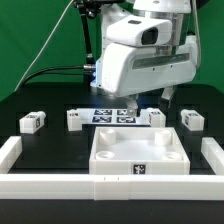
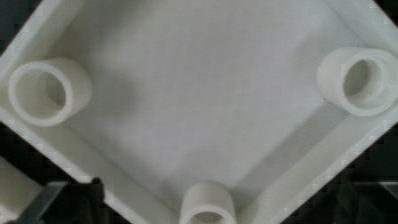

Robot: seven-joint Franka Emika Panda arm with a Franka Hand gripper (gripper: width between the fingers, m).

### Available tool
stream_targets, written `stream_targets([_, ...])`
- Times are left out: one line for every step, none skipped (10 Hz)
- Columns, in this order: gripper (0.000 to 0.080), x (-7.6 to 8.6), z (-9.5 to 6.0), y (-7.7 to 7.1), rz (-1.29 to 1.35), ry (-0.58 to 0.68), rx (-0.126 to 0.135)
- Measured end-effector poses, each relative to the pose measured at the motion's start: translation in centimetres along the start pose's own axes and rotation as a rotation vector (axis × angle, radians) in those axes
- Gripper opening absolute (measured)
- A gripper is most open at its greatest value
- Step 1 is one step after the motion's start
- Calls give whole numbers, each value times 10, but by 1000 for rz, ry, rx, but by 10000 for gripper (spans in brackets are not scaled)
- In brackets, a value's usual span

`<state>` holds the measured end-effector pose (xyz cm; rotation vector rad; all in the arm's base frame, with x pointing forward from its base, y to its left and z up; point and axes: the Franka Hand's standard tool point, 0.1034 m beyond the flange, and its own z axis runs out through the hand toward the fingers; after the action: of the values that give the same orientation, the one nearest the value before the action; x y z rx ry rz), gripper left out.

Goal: Assemble one leg

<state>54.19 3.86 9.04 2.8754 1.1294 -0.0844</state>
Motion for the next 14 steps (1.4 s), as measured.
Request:
stream_targets([650,0,0,0,0,0,0])
stream_targets([650,0,0,0,0,0,0])
stream_targets([650,0,0,0,-1,0,0])
stream_targets([650,0,2,-4,-32,11,-4])
stream_targets([650,-5,6,-14,-91,30,-11])
stream_targets([650,-13,10,-22,-177,36,-13])
stream_targets([650,-18,15,-29,-265,38,-11])
stream_targets([650,-21,21,-35,-347,29,-1])
stream_targets([650,-23,26,-38,-423,11,2])
stream_targets([650,-27,30,-39,-473,-12,4])
stream_targets([650,-27,29,-39,-462,-9,4])
stream_targets([650,-27,30,-39,-462,-9,4])
stream_targets([650,-27,30,-39,-463,-9,4])
stream_targets([650,-27,30,-39,-463,-9,5])
